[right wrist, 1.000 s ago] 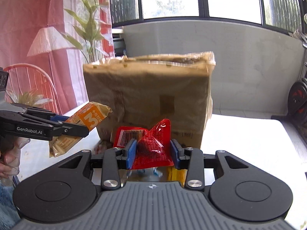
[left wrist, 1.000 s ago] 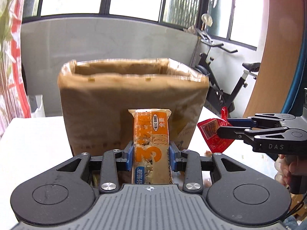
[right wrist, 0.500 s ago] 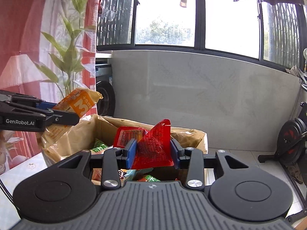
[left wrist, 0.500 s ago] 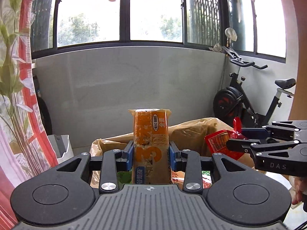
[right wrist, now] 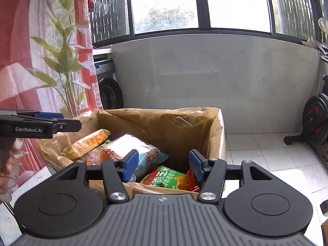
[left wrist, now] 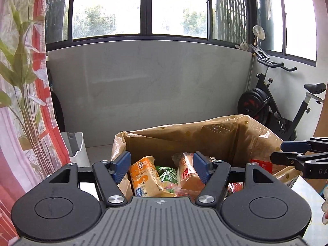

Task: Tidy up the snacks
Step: 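Carry the red packet and orange bar over the box and open both tools, then grasp the small clear snack packet with the right tool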

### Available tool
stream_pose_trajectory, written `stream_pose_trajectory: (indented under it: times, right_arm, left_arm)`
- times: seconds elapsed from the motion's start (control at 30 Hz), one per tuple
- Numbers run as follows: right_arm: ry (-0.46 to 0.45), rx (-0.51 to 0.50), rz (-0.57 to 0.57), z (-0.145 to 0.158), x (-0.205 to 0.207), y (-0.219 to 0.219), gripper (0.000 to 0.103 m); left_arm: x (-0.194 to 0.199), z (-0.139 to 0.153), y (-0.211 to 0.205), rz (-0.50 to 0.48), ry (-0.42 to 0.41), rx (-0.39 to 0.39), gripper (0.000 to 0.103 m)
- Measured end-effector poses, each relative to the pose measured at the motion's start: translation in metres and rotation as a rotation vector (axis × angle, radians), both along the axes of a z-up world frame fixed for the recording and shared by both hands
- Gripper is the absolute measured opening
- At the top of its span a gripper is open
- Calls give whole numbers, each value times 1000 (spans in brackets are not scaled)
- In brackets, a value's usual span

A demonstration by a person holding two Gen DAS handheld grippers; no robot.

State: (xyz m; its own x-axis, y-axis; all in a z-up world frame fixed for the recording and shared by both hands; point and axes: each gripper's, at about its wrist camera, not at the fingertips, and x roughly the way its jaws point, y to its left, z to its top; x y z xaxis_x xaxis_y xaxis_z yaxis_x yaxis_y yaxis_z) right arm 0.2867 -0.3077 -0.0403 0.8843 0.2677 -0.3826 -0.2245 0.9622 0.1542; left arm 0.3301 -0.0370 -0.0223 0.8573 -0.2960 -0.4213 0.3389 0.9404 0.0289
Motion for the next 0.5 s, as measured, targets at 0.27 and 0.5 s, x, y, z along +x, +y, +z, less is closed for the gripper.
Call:
stream_pose_trajectory:
  times: [0.27, 0.5]
  right_arm:
    - [-73, 22, -21, -11, -37, -51, 58]
    - [17, -15, -79, -70, -59, -80, 58]
  left_arm:
    - [-51, 0, 48, 27, -66, -108, 69]
    - [-93, -27, 74, 128, -39, -190, 68]
